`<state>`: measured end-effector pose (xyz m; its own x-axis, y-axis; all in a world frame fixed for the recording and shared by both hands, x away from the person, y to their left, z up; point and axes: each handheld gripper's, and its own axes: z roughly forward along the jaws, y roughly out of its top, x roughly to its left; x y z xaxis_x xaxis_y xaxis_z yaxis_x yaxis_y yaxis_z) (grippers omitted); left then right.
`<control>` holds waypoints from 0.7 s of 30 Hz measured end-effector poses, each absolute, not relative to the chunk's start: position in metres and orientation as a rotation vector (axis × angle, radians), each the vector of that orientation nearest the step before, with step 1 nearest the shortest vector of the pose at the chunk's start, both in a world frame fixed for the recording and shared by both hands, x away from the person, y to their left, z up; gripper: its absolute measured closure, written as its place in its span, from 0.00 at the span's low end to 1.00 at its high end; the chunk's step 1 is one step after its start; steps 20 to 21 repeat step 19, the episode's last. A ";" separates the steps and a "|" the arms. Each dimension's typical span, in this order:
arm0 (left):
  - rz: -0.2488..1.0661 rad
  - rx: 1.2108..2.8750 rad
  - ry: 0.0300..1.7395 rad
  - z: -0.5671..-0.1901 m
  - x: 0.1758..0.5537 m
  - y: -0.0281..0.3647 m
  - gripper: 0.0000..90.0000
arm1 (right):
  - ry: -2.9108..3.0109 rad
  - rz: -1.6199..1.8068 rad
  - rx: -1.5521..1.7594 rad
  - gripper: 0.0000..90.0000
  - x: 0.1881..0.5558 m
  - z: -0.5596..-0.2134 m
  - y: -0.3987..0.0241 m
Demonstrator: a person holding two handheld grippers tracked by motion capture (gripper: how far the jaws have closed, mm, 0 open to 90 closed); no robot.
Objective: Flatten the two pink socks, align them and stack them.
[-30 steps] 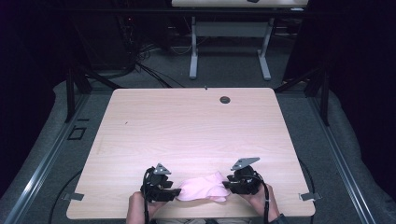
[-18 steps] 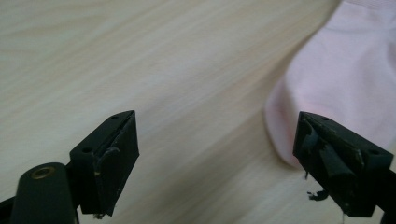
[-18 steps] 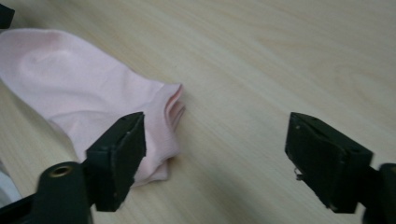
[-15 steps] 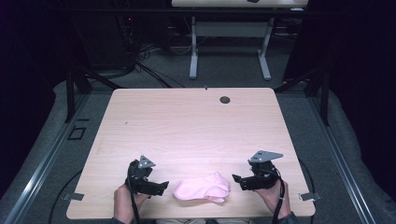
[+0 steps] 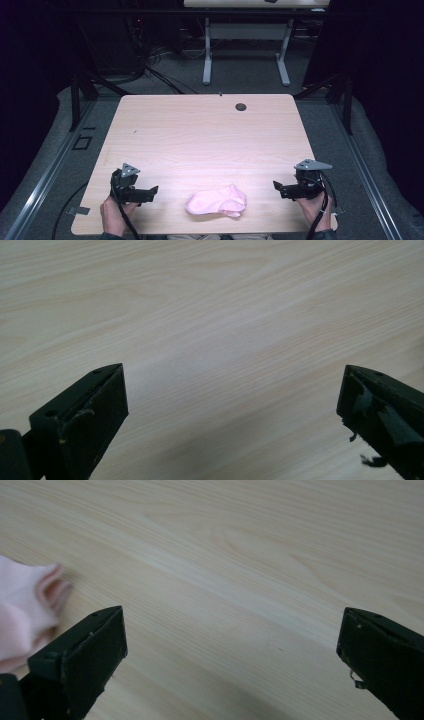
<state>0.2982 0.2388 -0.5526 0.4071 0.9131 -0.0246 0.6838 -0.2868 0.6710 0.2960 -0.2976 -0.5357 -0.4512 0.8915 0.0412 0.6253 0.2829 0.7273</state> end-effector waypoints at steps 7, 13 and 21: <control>0.546 2.062 1.409 -0.578 0.305 0.252 0.00 | 2.148 0.939 1.463 0.00 0.307 -0.564 -0.317; 0.554 2.024 1.416 -0.589 0.313 0.256 0.00 | 2.127 0.898 1.505 0.00 0.315 -0.580 -0.323; 0.575 1.994 1.396 -0.593 0.317 0.259 0.00 | 2.106 0.851 1.489 0.00 0.317 -0.588 -0.321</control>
